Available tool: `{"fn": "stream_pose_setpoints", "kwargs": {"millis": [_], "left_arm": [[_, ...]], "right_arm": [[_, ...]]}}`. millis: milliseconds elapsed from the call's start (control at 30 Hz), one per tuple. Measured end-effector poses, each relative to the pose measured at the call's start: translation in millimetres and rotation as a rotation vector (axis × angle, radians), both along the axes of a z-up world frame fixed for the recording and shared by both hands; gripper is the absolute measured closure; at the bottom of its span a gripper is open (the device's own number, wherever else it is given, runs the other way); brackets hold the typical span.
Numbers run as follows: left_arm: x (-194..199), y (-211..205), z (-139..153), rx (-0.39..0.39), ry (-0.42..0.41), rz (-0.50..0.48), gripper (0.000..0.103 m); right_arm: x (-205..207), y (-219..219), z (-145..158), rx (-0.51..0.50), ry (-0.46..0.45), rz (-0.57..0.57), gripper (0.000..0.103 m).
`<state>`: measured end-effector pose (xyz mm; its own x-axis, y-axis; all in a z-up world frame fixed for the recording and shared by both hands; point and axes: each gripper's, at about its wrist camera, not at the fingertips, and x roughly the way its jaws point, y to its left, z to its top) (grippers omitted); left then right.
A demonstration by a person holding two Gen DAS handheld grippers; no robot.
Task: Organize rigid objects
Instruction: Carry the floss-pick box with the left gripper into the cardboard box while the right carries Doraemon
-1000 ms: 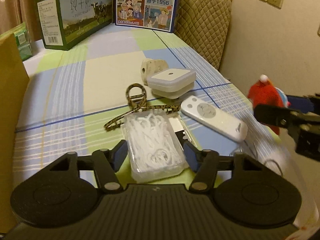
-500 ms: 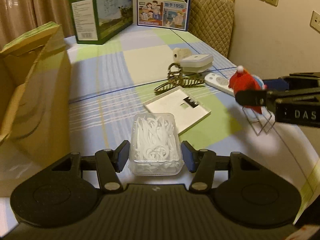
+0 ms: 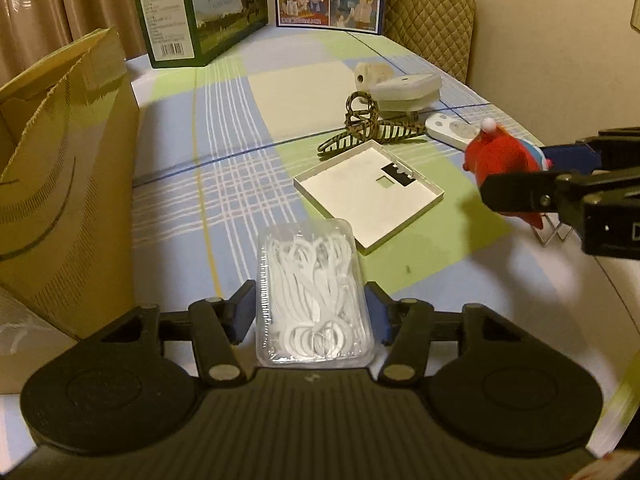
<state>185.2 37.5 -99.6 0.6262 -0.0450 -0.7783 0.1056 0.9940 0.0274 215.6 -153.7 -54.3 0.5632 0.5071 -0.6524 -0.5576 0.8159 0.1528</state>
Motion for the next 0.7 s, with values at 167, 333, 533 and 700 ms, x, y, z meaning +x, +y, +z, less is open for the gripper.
{"fn": "stream_pose_setpoints", "kwargs": {"millis": [167,333,533,700], "left_arm": [[-9,-3,19,-0.002,-0.034,-0.01,0.051],[-14,8,59,-0.023,-0.096,0.007,0.051],[-28,54,121,-0.004,-0.176,0.046,0.051],[-38,114,154,0.064,-0.192,0.098,0.051]], "right_arm": [[3,4,11,0.024,-0.026,-0.026,0.062],[3,3,28,0.077,-0.063,-0.049,0.062],[-5,26,63,0.148,-0.118,0.036,0.062],[-14,77,100,0.232,-0.129,0.172,0.062]]}}
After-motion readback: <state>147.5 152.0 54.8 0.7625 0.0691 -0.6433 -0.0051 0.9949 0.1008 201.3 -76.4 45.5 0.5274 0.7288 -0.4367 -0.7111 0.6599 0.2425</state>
